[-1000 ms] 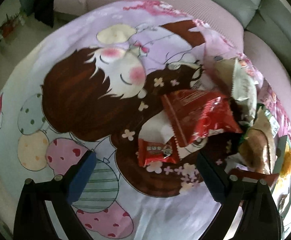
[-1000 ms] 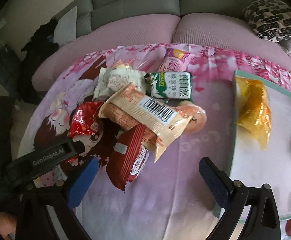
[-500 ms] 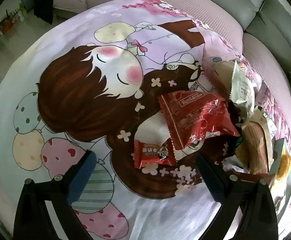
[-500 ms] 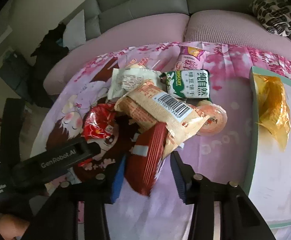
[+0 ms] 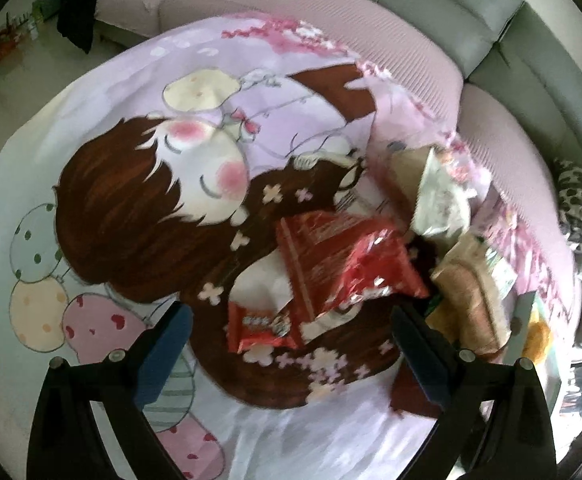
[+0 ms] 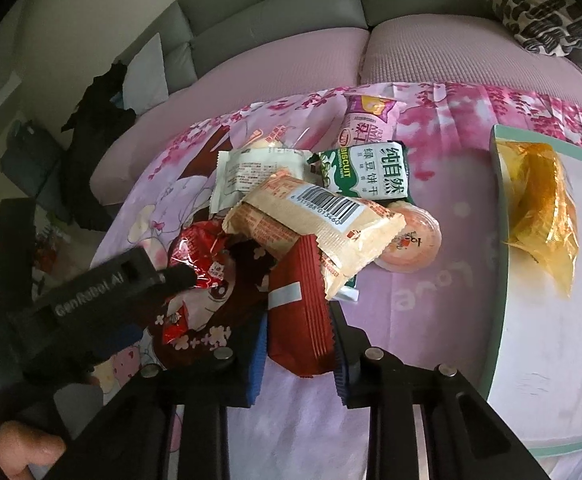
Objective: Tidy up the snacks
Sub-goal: 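Grasp the red chocolate bag with left tool while right tool grasps red biscuit box, then carry both red snacks over the tray and lower them inside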
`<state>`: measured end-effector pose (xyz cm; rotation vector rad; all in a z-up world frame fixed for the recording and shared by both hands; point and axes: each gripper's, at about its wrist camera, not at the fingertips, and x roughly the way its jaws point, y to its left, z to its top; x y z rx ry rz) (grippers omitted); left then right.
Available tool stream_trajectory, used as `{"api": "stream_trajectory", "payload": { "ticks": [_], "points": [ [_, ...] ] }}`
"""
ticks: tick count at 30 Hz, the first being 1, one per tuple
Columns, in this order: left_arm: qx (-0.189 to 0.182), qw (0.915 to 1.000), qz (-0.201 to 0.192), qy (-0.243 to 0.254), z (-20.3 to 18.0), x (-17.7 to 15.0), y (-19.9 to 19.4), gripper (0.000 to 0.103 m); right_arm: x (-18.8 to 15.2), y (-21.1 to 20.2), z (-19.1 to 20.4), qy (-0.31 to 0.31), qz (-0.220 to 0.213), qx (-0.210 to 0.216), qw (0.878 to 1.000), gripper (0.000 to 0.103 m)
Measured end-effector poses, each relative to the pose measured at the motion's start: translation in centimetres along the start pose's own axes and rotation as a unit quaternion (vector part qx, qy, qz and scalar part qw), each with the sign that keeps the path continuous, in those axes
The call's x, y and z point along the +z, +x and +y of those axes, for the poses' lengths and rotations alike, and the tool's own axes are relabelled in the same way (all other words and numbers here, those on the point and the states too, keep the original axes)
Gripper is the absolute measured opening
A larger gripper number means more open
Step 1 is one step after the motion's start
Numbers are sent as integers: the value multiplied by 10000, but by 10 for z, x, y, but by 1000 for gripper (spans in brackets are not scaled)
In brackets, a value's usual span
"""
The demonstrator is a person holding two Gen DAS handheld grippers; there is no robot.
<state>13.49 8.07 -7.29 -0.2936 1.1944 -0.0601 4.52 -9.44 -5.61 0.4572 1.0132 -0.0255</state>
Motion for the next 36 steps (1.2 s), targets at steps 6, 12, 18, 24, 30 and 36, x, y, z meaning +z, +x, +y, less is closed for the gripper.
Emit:
{"api": "stream_trajectory", "payload": {
  "ticks": [6, 12, 18, 24, 30, 36],
  "points": [
    [-189, 9993, -307, -70, -12, 13, 0, 99, 1, 0, -2, 48, 48, 5, 10000, 30],
    [-298, 9986, -282, -335, -16, 19, 19, 89, 1, 1, -4, 66, 86, 14, 9999, 29],
    [-449, 9973, -163, -561, -12, 16, 31, 67, 1, 1, -5, 93, 88, 21, 9999, 29],
    [-370, 9969, -157, -669, -6, 14, 22, 54, 1, -1, -5, 153, 89, 49, 9998, 29],
    [-377, 9965, -247, -707, -3, 16, 8, 53, 0, -10, -5, 187, 34, 117, 9998, 26],
    [-479, 9956, -372, -712, -1, 15, -9, 53, -2, -21, -13, 453, 46, 340, 9984, 26]
  ]
}}
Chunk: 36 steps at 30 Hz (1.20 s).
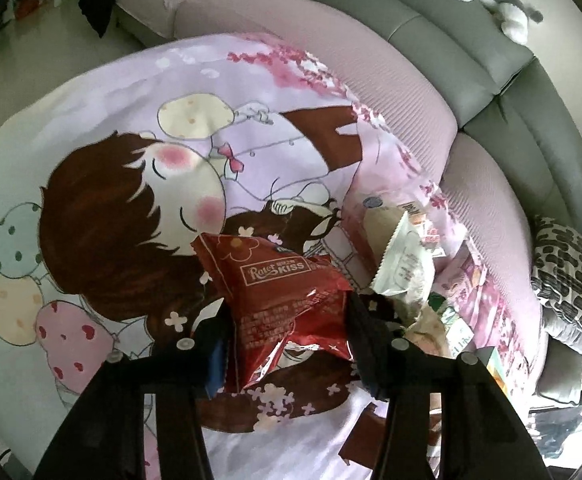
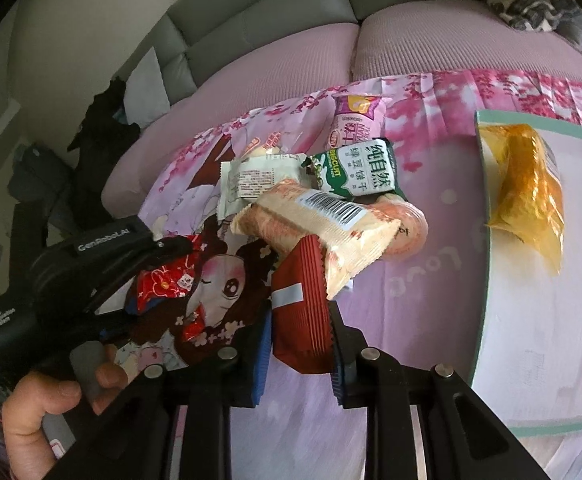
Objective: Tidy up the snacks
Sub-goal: 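Carry both red snacks over the tray and lower them inside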
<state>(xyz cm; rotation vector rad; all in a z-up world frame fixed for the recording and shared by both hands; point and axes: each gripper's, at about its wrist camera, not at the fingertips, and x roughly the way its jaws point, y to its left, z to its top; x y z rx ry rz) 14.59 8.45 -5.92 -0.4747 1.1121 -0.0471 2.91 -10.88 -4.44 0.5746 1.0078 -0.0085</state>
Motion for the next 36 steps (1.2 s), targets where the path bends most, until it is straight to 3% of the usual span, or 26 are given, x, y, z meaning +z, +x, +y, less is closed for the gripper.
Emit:
{"api": "stream_trajectory", "payload": {
  "ticks": [7, 18, 28, 36],
  "points": [
    [-139, 9998, -144, 61, -4, -2, -18, 53, -2, -9, -7, 194, 9, 150, 9997, 26],
    [-316, 9977, -465, 377, -23, -5, -47, 53, 0, -48, -8, 219, -469, 275, 9983, 26],
    [-496, 9922, -632, 954, -55, -23, -67, 53, 8, -95, -51, 669, -1016, -448, 9916, 27],
    [-682, 9824, -533, 1657, -93, -55, -71, 53, 9, -130, -118, 1545, -1312, -1187, 9720, 27]
  ]
}}
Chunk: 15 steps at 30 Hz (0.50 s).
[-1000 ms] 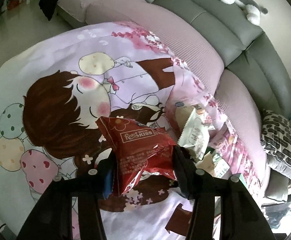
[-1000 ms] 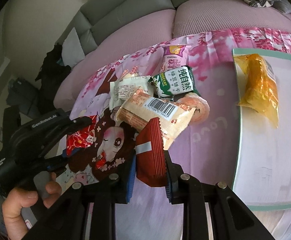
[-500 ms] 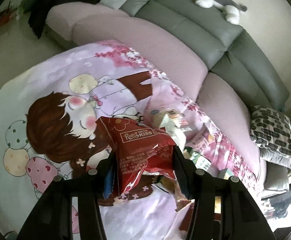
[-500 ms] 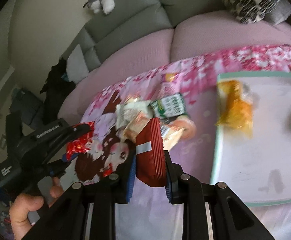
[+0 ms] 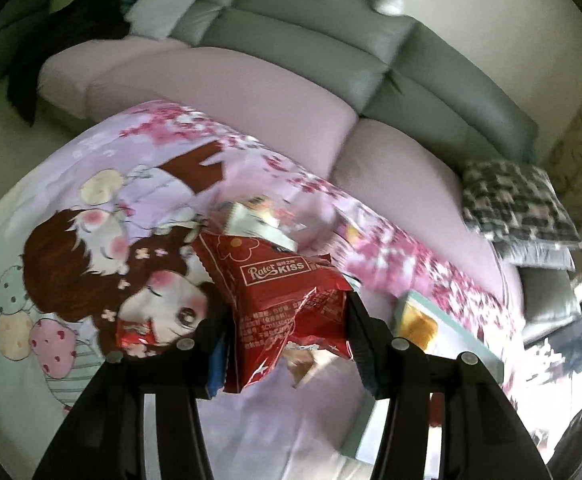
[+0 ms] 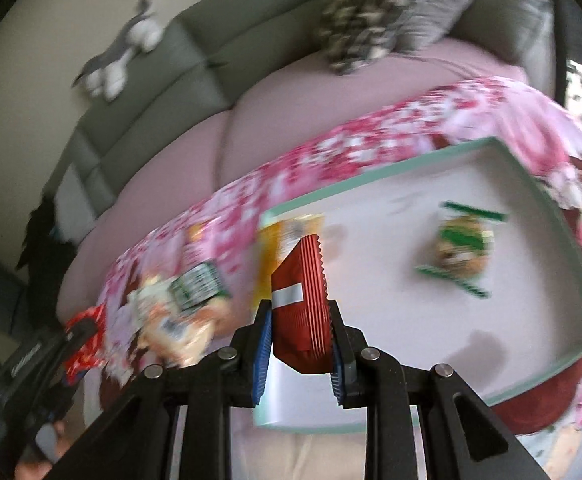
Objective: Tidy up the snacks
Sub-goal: 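Carry both red snacks over the tray and lower them inside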
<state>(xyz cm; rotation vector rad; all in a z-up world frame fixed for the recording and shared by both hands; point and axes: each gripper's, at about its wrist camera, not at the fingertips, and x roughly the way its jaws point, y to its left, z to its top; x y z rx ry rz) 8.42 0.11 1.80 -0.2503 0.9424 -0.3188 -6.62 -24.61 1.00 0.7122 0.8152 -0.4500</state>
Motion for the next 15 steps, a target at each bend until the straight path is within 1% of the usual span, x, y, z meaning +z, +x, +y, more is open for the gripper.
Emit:
{"api": "stream_trajectory", "payload": {
  "ticks": [9, 15],
  "points": [
    [-285, 9973, 229, 630, -49, -24, 2, 53, 18, -26, -59, 634, -424, -639, 9950, 27],
    [-529, 9906, 382, 1201, -90, -48, 3, 54, 21, -41, -89, 935, -672, -1137, 9868, 27]
  ]
}}
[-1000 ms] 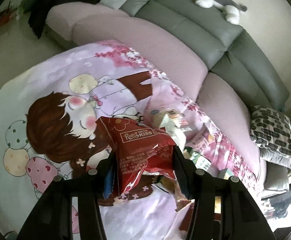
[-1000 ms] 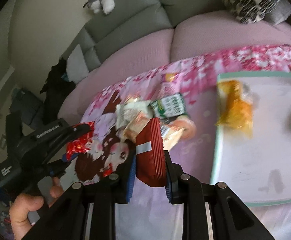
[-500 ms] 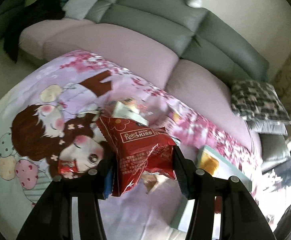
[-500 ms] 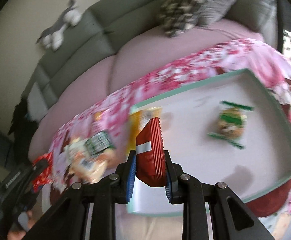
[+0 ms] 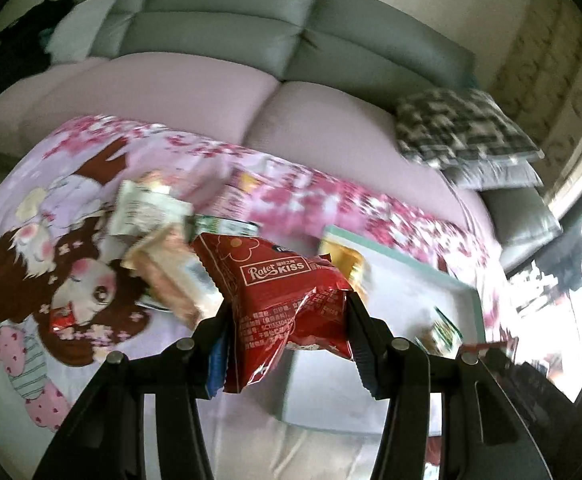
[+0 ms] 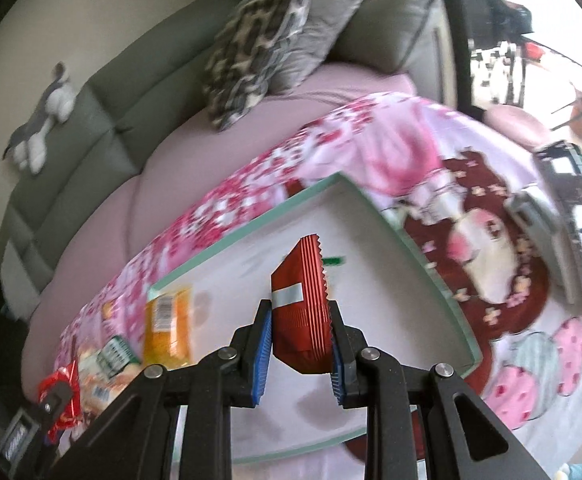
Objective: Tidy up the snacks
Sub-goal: 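Carry both red snacks over the tray and lower them inside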
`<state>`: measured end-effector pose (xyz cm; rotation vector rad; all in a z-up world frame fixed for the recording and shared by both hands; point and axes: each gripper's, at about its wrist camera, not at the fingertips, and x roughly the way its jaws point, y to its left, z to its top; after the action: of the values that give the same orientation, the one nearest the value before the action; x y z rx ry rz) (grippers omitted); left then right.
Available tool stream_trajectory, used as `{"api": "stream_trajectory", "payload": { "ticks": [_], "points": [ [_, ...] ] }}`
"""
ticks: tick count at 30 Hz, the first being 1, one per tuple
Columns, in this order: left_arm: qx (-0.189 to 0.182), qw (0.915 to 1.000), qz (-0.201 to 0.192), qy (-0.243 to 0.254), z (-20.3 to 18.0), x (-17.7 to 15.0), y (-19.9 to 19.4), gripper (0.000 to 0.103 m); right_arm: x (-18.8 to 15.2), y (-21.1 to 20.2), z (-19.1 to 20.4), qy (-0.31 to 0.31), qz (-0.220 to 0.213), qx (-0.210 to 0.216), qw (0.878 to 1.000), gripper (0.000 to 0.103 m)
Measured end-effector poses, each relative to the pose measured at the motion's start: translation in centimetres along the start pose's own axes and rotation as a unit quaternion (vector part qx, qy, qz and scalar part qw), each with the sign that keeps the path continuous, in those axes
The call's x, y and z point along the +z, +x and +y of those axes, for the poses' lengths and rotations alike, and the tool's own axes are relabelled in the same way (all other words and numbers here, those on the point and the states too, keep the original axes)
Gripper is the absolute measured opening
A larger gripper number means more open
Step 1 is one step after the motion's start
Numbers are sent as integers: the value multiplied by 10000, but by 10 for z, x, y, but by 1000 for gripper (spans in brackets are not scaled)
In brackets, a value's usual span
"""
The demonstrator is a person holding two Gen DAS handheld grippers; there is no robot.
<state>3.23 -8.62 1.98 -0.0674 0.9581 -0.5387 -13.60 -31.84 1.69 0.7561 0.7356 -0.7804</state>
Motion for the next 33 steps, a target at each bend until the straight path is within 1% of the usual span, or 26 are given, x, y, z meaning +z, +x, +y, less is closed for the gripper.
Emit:
{"api": "stream_trajectory", "payload": {
  "ticks": [4, 7, 10, 14, 20, 26, 27, 30, 33],
  "points": [
    [-124, 9990, 148, 398, -30, -12, 8, 54, 4, -4, -19, 227, -155, -387, 9989, 27],
    [-223, 9973, 298, 636, -50, -22, 15, 54, 6, -6, -25, 251, -257, -665, 9971, 27],
    [-239, 9951, 383, 881, -66, -30, 22, 54, 7, -7, -30, 273, -284, -817, 9959, 27],
    [-249, 9929, 532, 1032, -74, -35, 33, 54, 7, -2, -37, 333, -202, -993, 9943, 27],
    [-170, 9915, 644, 1120, -77, -38, 49, 54, 5, 7, -44, 387, -66, -1133, 9928, 27],
    [-189, 9893, 692, 1269, -84, -42, 59, 54, 3, 13, -47, 397, 17, -1216, 9918, 27],
    [-195, 9890, 698, 1286, -85, -42, 60, 55, 3, 14, -48, 392, 38, -1232, 9916, 27],
    [-175, 9882, 768, 1314, -86, -43, 63, 65, 2, 17, -47, 366, 69, -1266, 9913, 28],
    [-128, 9876, 793, 1346, -87, -44, 64, 66, 1, 17, -45, 297, 64, -1298, 9911, 28]
  ]
}}
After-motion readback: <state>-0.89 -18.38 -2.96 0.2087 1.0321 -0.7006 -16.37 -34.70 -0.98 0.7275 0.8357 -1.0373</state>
